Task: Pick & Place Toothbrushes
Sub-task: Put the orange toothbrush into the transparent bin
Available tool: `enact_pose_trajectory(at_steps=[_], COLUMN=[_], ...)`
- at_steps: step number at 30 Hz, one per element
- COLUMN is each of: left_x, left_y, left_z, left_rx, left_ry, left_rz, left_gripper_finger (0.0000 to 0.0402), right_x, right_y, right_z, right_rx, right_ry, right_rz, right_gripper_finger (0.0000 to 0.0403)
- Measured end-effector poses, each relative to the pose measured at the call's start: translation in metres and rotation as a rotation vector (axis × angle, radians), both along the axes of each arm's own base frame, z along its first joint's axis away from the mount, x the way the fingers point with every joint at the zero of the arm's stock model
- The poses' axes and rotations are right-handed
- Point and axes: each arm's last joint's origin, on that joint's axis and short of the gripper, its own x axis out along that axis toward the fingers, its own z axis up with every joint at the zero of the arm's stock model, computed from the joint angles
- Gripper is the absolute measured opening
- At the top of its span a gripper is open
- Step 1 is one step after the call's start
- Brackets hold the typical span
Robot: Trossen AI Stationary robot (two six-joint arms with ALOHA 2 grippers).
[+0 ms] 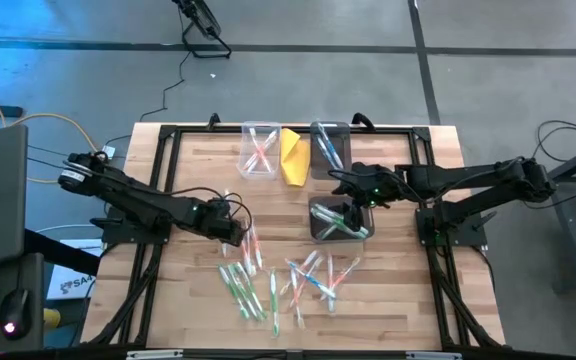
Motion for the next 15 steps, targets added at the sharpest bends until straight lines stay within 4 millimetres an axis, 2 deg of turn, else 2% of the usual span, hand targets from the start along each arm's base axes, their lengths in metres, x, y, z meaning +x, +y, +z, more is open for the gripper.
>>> enact_pose_trajectory(at_steps=[7, 15], left_x=[-0.0049, -0.0054], left_y=[0.0011, 0.0011], left_z=[-0.0073, -0.0077], left_rx=[-0.010, -0.013], left_ry=[0.014, 0.020], left_rz=[0.051, 0.049], left_gripper_finger=[0.0133, 0.0133], right_x=[-0.0017, -0.0016], right_y=[0.0000, 0.0000], right_z=[-0.0088, -0.0088], right_rx=[0.018, 0.021], right_ry=[0.022, 0.020], right_rz=[-0.015, -0.018], right_gripper_finger=[0.0226, 0.0226])
